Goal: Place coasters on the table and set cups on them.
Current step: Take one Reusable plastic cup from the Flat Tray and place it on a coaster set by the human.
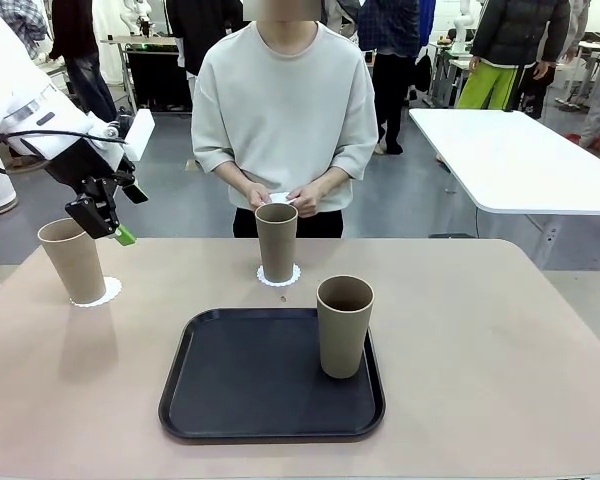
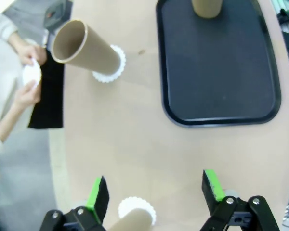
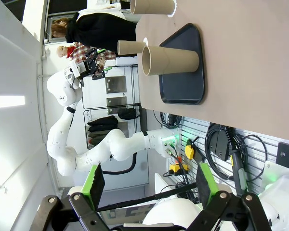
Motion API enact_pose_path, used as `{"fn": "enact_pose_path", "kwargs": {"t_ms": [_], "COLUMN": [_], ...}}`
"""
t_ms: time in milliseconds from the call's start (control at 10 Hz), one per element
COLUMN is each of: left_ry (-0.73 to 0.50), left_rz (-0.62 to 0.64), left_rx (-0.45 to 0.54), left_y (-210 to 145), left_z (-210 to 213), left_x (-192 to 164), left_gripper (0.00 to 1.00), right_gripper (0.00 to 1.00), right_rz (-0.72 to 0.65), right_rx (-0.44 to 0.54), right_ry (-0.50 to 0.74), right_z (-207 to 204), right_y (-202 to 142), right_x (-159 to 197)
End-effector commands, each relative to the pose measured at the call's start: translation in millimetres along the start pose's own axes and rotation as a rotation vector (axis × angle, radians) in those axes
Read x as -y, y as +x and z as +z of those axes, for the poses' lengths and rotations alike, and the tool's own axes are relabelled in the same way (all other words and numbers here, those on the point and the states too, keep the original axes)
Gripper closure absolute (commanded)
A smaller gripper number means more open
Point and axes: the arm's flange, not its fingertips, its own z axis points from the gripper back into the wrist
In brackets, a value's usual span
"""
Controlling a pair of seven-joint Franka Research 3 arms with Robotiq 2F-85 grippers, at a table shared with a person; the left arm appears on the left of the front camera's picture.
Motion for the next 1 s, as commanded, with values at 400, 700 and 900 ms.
{"fn": "enact_pose_path", "kwargs": {"t_ms": [400,700,900], "left_ry": [-0.272,-0.072,-0.212], "left_rz": [0.845,1.204,1.114], "left_rx": [-0.133,0.064,-0.022], "left_y": [11.1,-30.4,-16.4], "left_z": [42.6,40.7,55.9], "left_x": [38.3,67.7,52.0], "left_gripper": [0.0,0.0,0.0], "right_gripper": [0.0,0.0,0.0], "right_rz": [0.01,0.01,0.01], "right_rx": [0.001,0.001,0.001], "right_ry": [0.011,0.011,0.011], "right_z": [0.2,0.2,0.2], "right_y": [-0.7,-0.7,-0.7], "right_x": [-0.2,-0.2,-0.2]}}
